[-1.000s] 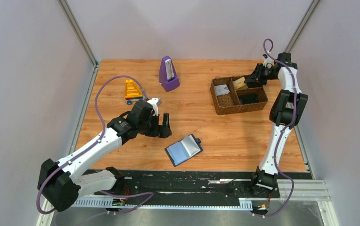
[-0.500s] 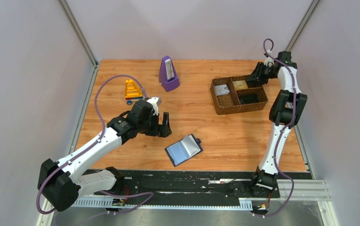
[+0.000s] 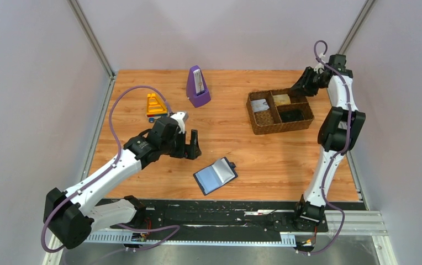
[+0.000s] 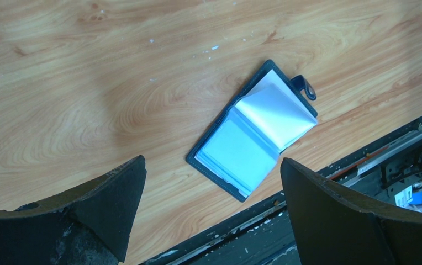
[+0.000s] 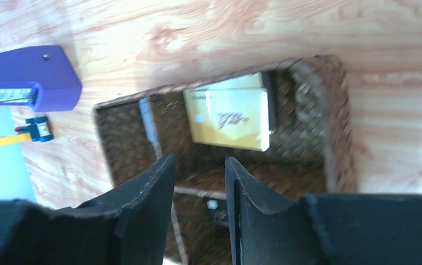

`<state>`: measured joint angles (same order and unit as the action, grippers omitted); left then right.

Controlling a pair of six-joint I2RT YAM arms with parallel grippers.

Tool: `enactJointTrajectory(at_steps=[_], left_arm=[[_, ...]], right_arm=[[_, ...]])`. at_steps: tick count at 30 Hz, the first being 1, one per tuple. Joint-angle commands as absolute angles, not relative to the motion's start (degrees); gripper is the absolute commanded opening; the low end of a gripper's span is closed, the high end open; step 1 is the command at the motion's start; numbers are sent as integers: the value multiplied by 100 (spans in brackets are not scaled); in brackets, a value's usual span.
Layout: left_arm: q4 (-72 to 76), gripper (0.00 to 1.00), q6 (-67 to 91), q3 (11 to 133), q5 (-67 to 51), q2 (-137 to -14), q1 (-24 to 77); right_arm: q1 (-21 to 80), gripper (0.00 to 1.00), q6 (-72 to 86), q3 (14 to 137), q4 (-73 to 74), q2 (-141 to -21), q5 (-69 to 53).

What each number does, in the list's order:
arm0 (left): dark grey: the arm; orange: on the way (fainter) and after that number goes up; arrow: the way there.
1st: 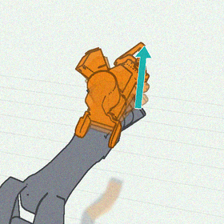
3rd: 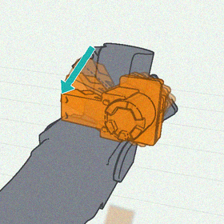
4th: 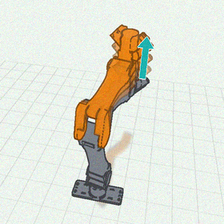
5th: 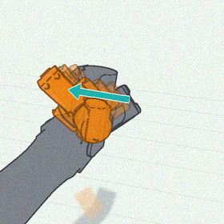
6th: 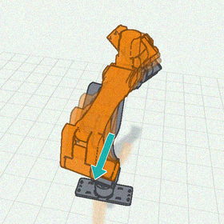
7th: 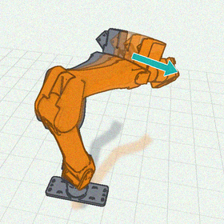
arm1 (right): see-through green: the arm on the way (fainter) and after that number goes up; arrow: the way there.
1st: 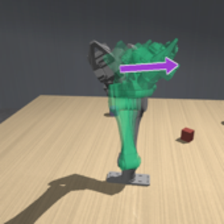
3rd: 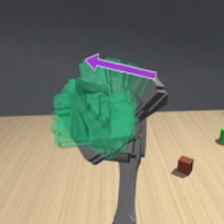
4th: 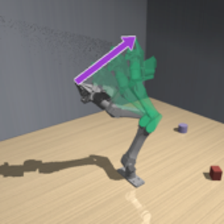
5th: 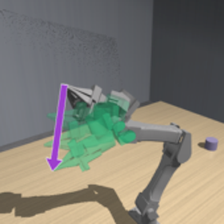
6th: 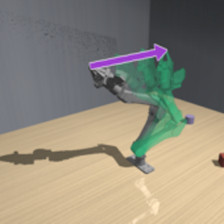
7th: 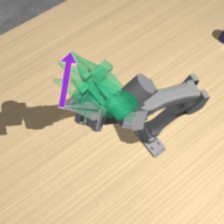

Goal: Take the credit cards out of the card holder
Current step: Reset both arms

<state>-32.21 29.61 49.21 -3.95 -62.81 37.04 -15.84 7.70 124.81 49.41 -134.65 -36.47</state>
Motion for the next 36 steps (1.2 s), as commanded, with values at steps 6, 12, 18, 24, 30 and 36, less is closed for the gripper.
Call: enactJointTrajectory(at_steps=[6,12,18,24,30,36], left_arm=[[-3209,100,2705,5501,-262,-5753,3710],[-3162,100,2871,5531,-421,-5382,3709],[-3140,100,3102,5510,-442,-4974,3709],[-2772,100,3500,5014,-380,-4352,3714],[-2775,100,3836,4628,-234,-3727,3710],[-2706,100,3978,4208,-65,-3008,3712]], right_arm=[[-799,49,1587,10750,4497,-10681,-2767],[-48,83,1631,9001,4249,-8894,-2320],[878,100,1899,7089,3825,-6828,-2072],[1057,100,2270,5651,3485,-5073,-2344],[1061,100,2469,4821,3483,-3627,-2149],[1055,100,2904,4291,3493,-2580,-1875]])
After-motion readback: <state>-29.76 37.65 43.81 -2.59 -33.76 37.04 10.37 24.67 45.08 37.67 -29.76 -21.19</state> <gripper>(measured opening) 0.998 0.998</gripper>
